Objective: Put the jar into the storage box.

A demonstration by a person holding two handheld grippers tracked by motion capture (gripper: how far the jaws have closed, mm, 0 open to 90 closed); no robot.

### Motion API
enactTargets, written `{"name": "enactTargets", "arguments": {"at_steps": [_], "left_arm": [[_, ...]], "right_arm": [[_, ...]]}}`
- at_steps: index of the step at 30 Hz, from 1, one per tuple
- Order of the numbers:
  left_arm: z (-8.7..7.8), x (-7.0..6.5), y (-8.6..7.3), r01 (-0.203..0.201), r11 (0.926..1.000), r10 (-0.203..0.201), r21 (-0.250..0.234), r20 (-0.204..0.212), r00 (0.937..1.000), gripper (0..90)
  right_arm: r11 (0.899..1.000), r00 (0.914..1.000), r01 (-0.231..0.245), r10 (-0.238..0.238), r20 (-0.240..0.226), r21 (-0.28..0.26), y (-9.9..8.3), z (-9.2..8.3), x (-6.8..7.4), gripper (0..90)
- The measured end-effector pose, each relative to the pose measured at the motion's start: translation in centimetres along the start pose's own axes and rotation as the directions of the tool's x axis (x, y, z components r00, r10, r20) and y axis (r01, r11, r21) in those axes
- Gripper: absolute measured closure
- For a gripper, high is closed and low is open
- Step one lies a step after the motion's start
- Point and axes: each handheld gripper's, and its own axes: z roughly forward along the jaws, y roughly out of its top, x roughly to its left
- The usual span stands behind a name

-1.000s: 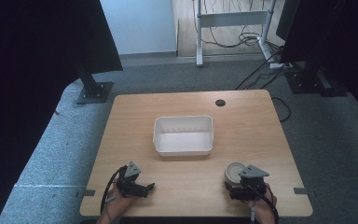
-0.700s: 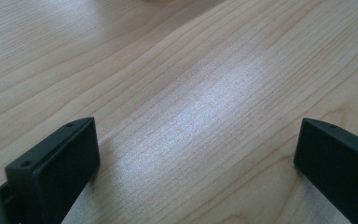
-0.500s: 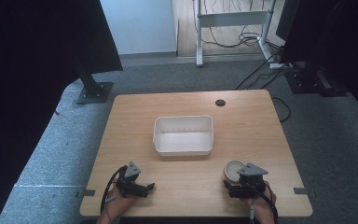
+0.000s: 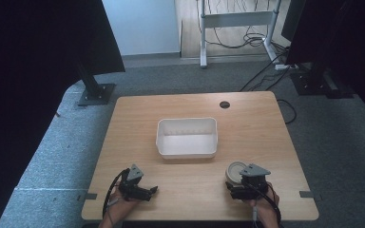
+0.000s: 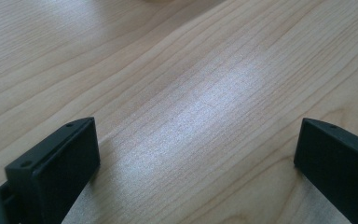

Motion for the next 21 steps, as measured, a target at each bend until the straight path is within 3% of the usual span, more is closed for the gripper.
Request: {"name": "enactTargets", "arguments": {"at_steps": [11, 21], "left_arm": [[0.0, 0.0, 0.0, 0.0, 1.0, 0.0, 0.0, 0.0, 1.0, 0.0], [0.01, 0.0, 0.01, 0.0, 1.0, 0.0, 0.0, 0.0, 1.0, 0.0]], "right_arm": [[0.999, 0.9985, -0.054, 0.054, -0.007, 0.008, 0.13, 0.73, -0.66, 9.2], [0.999, 0.9991, -0.044, 0.044, -0.001, -0.007, 0.26, 0.58, -0.47, 9.2]]}}
